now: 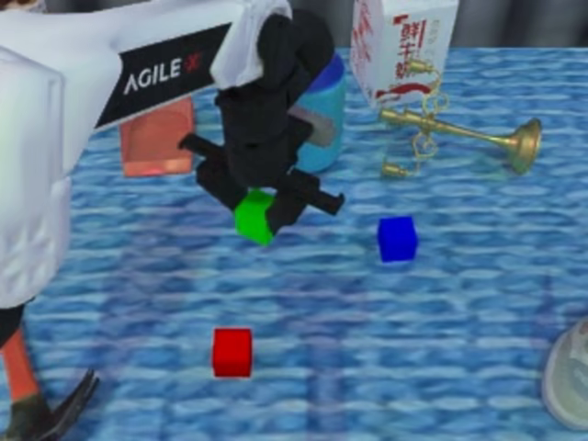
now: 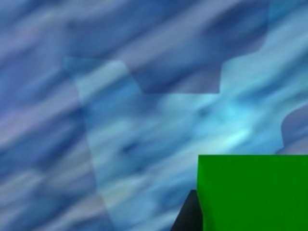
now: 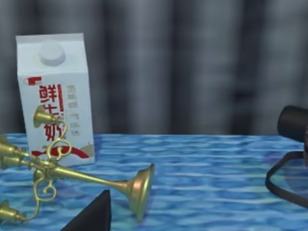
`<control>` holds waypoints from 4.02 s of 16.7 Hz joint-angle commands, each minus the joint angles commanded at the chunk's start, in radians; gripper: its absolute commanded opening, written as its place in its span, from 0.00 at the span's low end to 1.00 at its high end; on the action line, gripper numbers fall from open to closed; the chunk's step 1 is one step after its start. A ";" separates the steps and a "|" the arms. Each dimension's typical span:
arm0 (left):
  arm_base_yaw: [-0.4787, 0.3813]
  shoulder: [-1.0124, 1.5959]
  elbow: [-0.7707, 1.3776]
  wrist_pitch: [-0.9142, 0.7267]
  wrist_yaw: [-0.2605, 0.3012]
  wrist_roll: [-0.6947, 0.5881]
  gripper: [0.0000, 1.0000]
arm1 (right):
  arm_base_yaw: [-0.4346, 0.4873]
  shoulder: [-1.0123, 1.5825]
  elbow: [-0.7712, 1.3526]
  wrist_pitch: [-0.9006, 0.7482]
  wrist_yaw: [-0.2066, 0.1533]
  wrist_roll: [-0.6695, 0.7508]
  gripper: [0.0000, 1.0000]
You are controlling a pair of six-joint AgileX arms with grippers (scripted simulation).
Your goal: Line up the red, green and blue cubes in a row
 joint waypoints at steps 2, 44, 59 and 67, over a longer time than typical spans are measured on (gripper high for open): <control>-0.044 -0.023 -0.031 0.003 -0.002 -0.126 0.00 | 0.000 0.000 0.000 0.000 0.000 0.000 1.00; -0.284 -0.093 -0.372 0.274 -0.013 -0.836 0.98 | 0.000 0.000 0.000 0.000 0.000 0.000 1.00; -0.275 -0.145 -0.273 0.114 -0.013 -0.841 1.00 | 0.000 0.000 0.000 0.000 0.000 0.000 1.00; -0.273 -0.179 -0.223 0.037 -0.014 -0.841 1.00 | 0.000 0.000 0.000 0.000 0.000 0.000 1.00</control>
